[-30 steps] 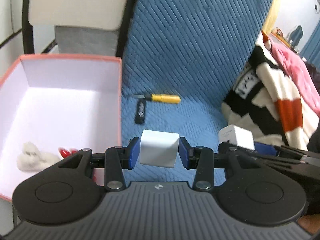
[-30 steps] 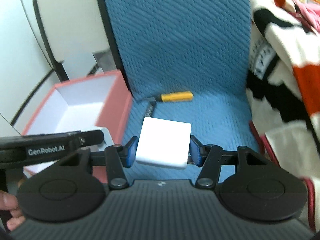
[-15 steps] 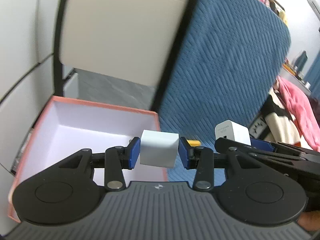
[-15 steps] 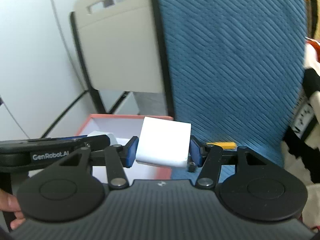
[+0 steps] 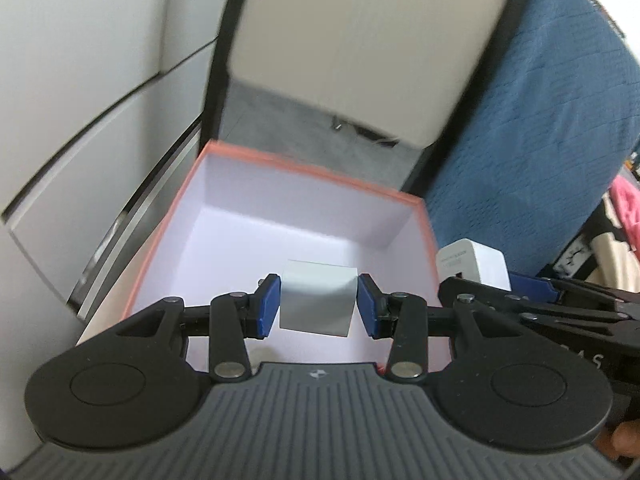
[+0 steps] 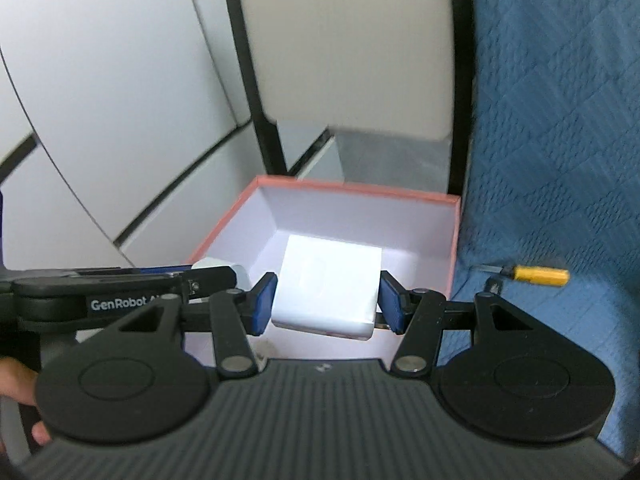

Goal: Organize rigid objects
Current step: 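Carry both charger cubes over the pink box with both tools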

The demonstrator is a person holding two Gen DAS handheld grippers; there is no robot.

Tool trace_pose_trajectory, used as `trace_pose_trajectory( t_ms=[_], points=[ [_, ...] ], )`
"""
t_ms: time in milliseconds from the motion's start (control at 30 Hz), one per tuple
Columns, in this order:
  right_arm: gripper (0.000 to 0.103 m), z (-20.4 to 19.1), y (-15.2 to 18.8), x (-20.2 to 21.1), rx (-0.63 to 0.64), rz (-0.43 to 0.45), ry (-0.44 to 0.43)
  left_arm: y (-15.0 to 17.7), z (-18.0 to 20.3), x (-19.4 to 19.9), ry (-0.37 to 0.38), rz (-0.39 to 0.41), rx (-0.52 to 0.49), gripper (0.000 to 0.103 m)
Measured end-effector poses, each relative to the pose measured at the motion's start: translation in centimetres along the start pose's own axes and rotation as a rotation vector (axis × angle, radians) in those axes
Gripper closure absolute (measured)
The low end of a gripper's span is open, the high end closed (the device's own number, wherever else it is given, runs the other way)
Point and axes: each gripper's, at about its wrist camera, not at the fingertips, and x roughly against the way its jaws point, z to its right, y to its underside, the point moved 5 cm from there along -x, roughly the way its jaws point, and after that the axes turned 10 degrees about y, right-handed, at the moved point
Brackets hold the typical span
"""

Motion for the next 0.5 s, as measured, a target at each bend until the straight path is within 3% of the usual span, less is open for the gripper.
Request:
trace_pose_trajectory(
  t_ms=[167,500],
  points=[
    [0.046,-1.2,2.1,-3.3,0.015,-0.073,0.002,1.7,-3.5,-1.6,-0.017,-0.052,0.042,0.056],
    [0.046,-2.4,6.0,-8.6,0.042,-0.190,0.027,4.7,-6.3,-5.0,-0.014,-0.154,0.034,0.056]
  ],
)
